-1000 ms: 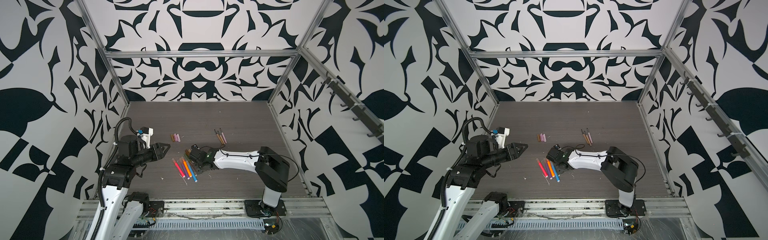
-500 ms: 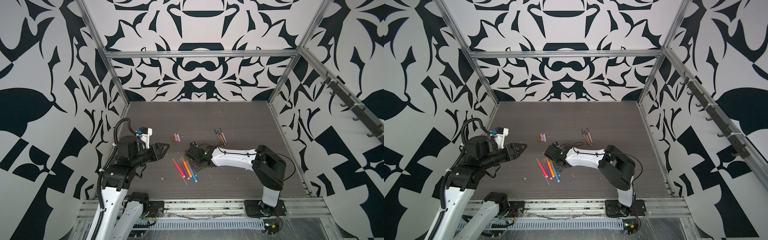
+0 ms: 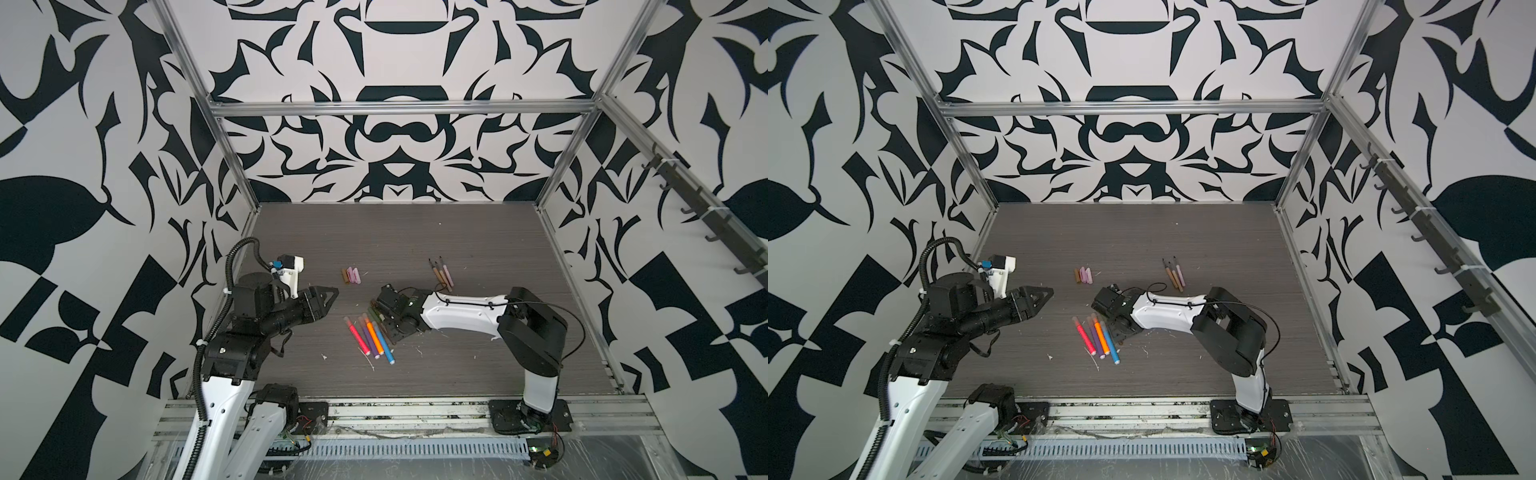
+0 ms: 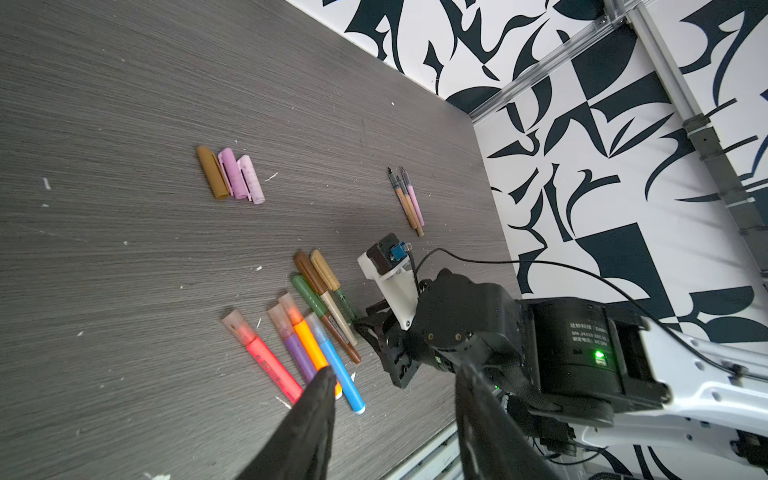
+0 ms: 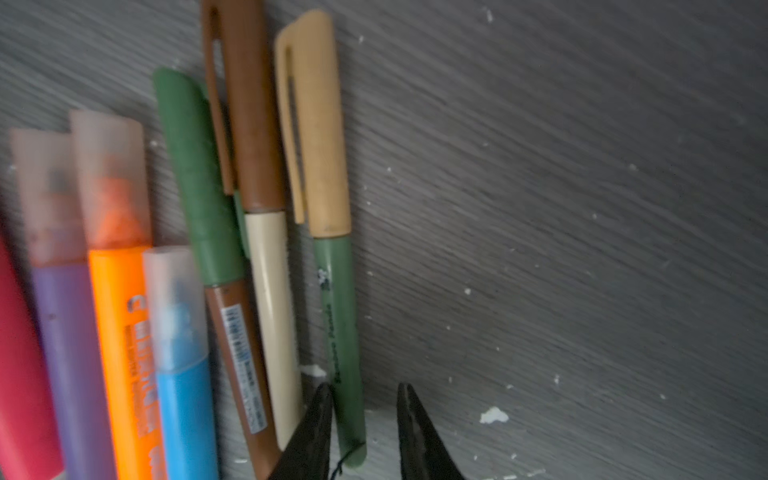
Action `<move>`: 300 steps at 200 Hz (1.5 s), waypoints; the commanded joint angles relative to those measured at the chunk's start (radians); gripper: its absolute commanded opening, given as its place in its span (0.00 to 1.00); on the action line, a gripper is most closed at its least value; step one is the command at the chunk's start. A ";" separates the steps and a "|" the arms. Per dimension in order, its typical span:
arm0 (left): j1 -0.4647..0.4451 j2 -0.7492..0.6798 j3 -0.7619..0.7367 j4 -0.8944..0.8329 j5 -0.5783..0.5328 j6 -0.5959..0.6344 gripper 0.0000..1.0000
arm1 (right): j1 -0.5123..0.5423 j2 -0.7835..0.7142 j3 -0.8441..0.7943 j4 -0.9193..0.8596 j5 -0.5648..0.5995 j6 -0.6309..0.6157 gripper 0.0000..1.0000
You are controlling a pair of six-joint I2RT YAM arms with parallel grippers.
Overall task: Open the pen caps
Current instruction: 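Grasp the green marker with the right gripper and lift it upright, then reach the left gripper to the green marker's tan cap and close on it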
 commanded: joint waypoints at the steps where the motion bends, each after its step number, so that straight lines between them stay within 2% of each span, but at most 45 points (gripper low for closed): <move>1: -0.001 -0.003 -0.015 -0.018 -0.005 0.001 0.50 | -0.021 -0.048 -0.030 -0.003 0.018 0.023 0.29; 52: -0.001 -0.003 -0.014 -0.018 -0.010 0.001 0.50 | -0.053 -0.068 -0.072 0.025 -0.014 0.012 0.27; 111: -0.001 -0.004 -0.014 -0.017 -0.003 0.001 0.50 | -0.066 0.012 -0.022 0.026 -0.087 -0.070 0.29; 140: 0.000 -0.014 -0.017 -0.010 -0.003 -0.001 0.51 | -0.076 0.009 -0.025 0.022 -0.089 -0.068 0.10; 151: -0.001 -0.008 -0.019 -0.008 -0.001 -0.002 0.51 | -0.082 -0.004 -0.033 0.024 -0.086 -0.064 0.07; 168: -0.001 0.010 -0.018 -0.010 0.015 -0.006 0.51 | -0.094 -0.046 -0.052 0.014 -0.080 -0.064 0.02; 192: -0.001 0.034 -0.035 0.020 0.029 -0.052 0.51 | -0.109 -0.165 -0.101 -0.014 -0.058 -0.063 0.00; 217: -0.006 0.093 -0.150 0.216 0.151 -0.196 0.52 | -0.121 -0.340 -0.199 0.026 -0.136 -0.061 0.00; 230: -0.043 0.134 -0.204 0.331 0.155 -0.254 0.55 | -0.128 -0.410 -0.245 0.061 -0.223 -0.040 0.00; 263: -0.253 0.298 -0.181 0.413 -0.016 -0.256 0.59 | -0.124 -0.482 -0.310 0.142 -0.375 0.037 0.00; 300: -0.370 0.562 -0.078 0.420 -0.086 -0.228 0.56 | -0.107 -0.547 -0.324 0.193 -0.389 0.107 0.00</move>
